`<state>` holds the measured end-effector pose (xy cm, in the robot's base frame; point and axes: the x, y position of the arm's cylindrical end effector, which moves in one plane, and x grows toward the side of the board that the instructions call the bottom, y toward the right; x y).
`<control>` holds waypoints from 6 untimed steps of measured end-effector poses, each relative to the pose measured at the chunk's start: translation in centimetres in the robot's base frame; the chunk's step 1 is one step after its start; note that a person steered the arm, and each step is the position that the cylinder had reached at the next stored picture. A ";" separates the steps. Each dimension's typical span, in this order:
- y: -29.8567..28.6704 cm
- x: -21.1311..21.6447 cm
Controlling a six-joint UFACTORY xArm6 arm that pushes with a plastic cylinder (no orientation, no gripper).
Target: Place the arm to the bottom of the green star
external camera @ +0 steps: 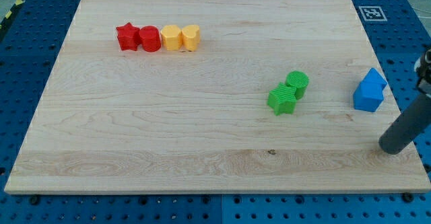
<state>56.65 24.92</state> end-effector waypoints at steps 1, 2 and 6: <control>-0.8 0.0; -2.3 0.0; -11.7 0.1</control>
